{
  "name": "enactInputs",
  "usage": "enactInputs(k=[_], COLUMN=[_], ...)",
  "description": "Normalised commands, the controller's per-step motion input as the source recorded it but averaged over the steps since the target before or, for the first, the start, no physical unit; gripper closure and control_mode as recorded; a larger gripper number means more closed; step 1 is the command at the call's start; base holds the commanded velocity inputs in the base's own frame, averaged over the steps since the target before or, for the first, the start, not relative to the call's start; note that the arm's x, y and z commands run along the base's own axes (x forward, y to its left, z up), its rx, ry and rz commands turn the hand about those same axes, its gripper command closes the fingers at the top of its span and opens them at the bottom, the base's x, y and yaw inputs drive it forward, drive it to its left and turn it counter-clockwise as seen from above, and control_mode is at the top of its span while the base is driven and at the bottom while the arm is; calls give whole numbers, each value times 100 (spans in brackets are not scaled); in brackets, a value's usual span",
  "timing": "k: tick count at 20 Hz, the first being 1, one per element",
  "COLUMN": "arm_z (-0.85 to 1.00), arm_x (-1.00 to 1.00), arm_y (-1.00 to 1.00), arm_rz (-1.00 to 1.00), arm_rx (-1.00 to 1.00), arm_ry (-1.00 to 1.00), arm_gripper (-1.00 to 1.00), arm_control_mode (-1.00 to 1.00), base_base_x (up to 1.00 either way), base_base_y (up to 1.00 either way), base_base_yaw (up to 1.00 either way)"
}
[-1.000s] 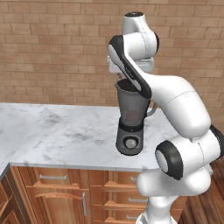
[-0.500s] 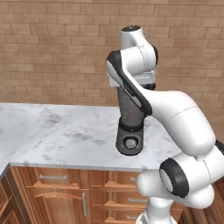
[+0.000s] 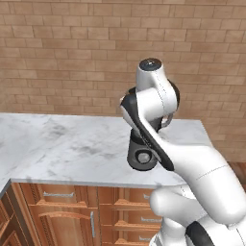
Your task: Grab the lemon wedge and onion from the fridge, place them in the blender, close the lid, and turn on the blender to create a marinade.
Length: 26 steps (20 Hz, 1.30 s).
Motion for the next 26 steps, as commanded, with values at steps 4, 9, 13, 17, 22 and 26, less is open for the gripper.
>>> enactInputs(k=[4,9,13,17,22,26], arm_z=[-28,-22,-16,-28,-38,-33], arm_x=[-33,-17,-1,0,0,0], arm_y=[3,3,5,1,0,0], arm_rz=[-2,-1,-1,-1,-4,-6], arm_rx=[0,0,0,0,1,2], arm_ry=[-28,-13,0,5,9,14], arm_gripper=[-100,100,100,100,100,100], arm_control_mode=[-100,-100,-100,-100,-100,-100], base_base_x=[0,0,0,0,0,0], base_base_y=[0,0,0,0,0,0], base_base_yaw=[0,0,0,0,0,0])
